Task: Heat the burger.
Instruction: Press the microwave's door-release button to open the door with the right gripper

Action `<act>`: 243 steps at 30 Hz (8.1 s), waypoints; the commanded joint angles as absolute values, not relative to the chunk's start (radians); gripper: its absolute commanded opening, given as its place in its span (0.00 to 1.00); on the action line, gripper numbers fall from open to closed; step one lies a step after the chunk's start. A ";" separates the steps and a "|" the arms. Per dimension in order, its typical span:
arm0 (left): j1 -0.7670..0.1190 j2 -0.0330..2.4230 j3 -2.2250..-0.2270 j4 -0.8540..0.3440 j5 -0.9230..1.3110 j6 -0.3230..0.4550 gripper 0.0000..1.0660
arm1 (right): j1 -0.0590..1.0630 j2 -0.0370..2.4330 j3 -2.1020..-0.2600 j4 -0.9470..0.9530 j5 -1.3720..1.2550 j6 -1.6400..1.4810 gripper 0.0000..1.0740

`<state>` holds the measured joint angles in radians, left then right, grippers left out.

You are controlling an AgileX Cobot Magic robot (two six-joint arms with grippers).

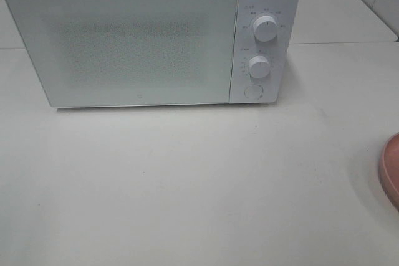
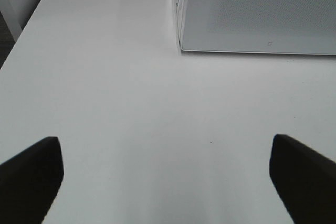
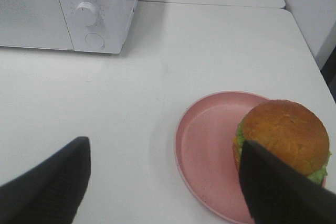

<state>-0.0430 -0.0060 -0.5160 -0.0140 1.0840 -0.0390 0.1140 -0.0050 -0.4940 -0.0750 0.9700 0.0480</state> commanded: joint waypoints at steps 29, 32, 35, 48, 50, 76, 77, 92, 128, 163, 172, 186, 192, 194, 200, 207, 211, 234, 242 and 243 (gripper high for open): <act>-0.043 -0.022 -0.515 -0.019 1.069 -0.038 0.94 | 0.114 0.182 -0.533 -0.071 0.844 0.042 0.70; -0.043 -0.022 -0.515 -0.019 1.069 -0.038 0.94 | 0.114 0.238 -0.533 -0.071 0.800 0.042 0.70; -0.043 -0.022 -0.515 -0.019 1.069 -0.038 0.94 | 0.114 0.315 -0.533 -0.072 0.725 0.042 0.70; -0.043 -0.022 -0.515 -0.019 1.069 -0.038 0.94 | 0.114 0.537 -0.533 -0.078 0.475 0.042 0.70; -0.043 -0.022 -0.515 -0.019 1.069 -0.038 0.94 | 0.114 0.549 -0.533 -0.078 0.458 0.042 0.70; -0.043 -0.022 -0.515 -0.019 1.069 -0.037 0.94 | 0.114 0.894 -0.425 -0.079 -0.214 0.026 0.71; -0.043 -0.022 -0.515 -0.019 1.069 -0.037 0.94 | 0.114 0.936 -0.404 -0.069 -0.291 0.026 0.71; -0.043 -0.022 -0.515 -0.019 1.069 -0.037 0.94 | 0.198 1.164 -0.278 0.335 -0.817 -0.310 0.71; -0.043 -0.022 -0.515 -0.019 1.069 -0.037 0.94 | 0.775 1.786 -0.342 0.721 -1.285 -0.272 0.71; -0.043 -0.021 -0.515 -0.019 1.069 -0.038 0.94 | 0.778 1.804 -0.420 0.682 -1.295 1.074 0.13; -0.043 -0.021 -0.515 -0.019 1.069 -0.038 0.94 | 0.778 1.804 -0.420 0.685 -1.245 1.317 0.00; -0.043 -0.021 -0.515 -0.019 1.069 -0.038 0.94 | 0.713 1.804 -0.423 0.686 -1.112 1.381 0.00; -0.043 -0.021 -0.515 -0.019 1.069 -0.038 0.94 | 0.660 1.811 -0.479 0.611 -1.055 1.372 0.00; -0.043 -0.021 -0.515 -0.019 1.069 -0.037 0.94 | 0.649 1.825 -0.499 0.607 -1.056 1.371 0.00; -0.043 -0.021 -0.515 -0.019 1.069 -0.037 0.94 | 0.635 1.907 -0.543 0.583 -1.042 1.402 0.00; -0.043 -0.021 -0.515 -0.019 1.069 -0.037 0.94 | 0.635 1.987 -0.619 0.582 -1.008 1.407 0.00; -0.043 -0.021 -0.515 -0.019 1.069 -0.037 0.94 | 0.632 2.046 -0.678 0.581 -0.994 1.403 0.00; -0.043 -0.020 -0.515 -0.019 1.069 -0.035 0.94 | 0.554 2.148 -0.839 0.532 -0.982 1.367 0.00; -0.043 -0.020 -0.515 -0.019 1.069 -0.035 0.94 | 0.554 2.153 -0.846 0.575 -1.025 1.342 0.00; -0.043 -0.020 -0.515 -0.019 1.069 -0.035 0.94 | 0.554 2.153 -0.853 0.576 -1.051 1.332 0.00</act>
